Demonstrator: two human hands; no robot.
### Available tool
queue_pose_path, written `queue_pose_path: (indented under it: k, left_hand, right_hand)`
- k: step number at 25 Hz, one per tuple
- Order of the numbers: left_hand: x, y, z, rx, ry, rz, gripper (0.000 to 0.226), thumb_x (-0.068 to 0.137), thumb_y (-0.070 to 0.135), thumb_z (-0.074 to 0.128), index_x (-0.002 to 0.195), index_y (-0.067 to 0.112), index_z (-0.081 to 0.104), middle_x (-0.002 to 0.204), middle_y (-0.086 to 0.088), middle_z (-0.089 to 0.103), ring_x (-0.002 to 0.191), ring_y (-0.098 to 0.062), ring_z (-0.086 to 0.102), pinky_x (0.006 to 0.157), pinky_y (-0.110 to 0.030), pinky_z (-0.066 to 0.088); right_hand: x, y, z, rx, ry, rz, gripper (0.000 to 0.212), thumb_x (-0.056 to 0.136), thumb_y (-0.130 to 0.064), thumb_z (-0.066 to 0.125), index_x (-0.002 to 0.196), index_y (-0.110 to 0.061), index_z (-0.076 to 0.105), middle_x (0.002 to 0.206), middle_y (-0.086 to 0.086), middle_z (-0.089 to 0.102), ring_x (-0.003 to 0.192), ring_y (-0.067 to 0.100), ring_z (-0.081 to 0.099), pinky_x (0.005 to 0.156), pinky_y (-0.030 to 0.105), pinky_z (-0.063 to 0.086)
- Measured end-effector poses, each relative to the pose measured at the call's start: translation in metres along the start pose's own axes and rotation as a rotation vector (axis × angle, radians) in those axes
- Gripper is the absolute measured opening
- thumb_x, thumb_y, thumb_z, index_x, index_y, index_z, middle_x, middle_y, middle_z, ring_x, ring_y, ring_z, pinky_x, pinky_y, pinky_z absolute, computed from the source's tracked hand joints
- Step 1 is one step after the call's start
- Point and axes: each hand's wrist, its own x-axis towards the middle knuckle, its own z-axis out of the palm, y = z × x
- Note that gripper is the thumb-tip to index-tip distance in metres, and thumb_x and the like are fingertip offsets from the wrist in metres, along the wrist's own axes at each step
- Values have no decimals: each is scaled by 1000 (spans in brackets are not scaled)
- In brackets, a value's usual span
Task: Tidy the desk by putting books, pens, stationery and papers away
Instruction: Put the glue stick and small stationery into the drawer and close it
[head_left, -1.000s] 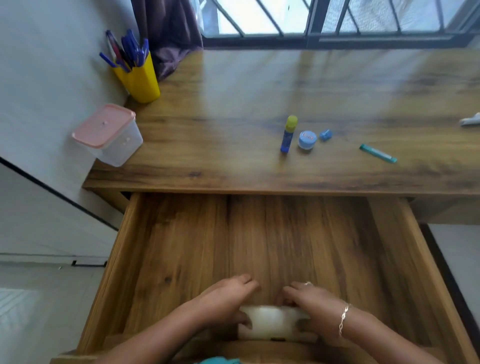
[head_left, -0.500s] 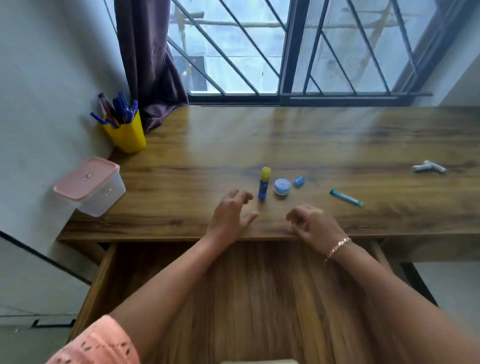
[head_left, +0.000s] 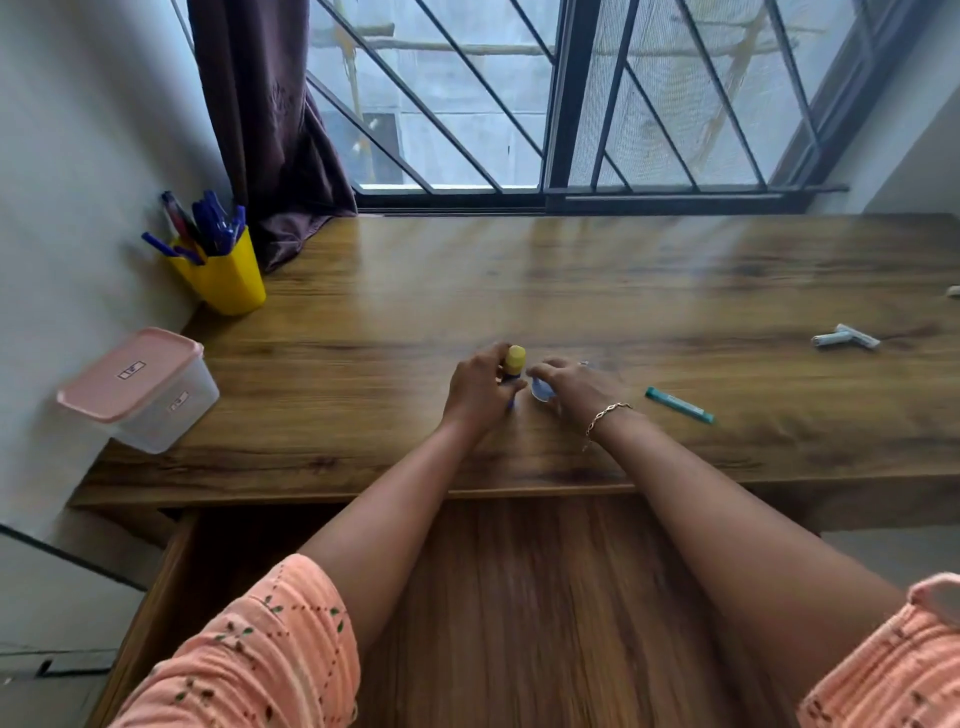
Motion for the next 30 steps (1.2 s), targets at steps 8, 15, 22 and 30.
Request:
queue_pose_path:
  k: [8,15,22,30]
  left_hand:
    - [-74,37,-23,-114,-114,63,29,75,9,75,100,-1,64,94,-13,70,89,-23,67,82,-33,52]
    - [-203,31,22,-135,-552,123,30,73,6,75,101,4,65,98,-9,65,91,-21,63,81,-39,53]
    - [-245,29,55,115,-840,215,34,87,16,61,121,16,57,117,-3,56,104,-17,57,88,-31,50]
    - [-252,33,52,267,-973,251,40,91,14,56,131,16,51,130,-3,50,114,-19,54,90,-27,46]
  right_hand:
    - [-101,-4,-21,229,109,17,43,78,-13,68,120,-15,57,119,9,55,104,32,56,84,36,45]
    - [-231,8,57,174,-368,68,47,83,-26,64,125,-20,46,122,1,49,109,25,55,89,33,45]
    - [-254,4,85,124,-519,-45,50,81,-30,66,124,-24,41,127,0,45,112,22,51,91,32,46]
    - [-260,-2,103,154,-632,-94,50,83,-25,65,127,-22,42,127,4,45,114,25,51,93,33,47]
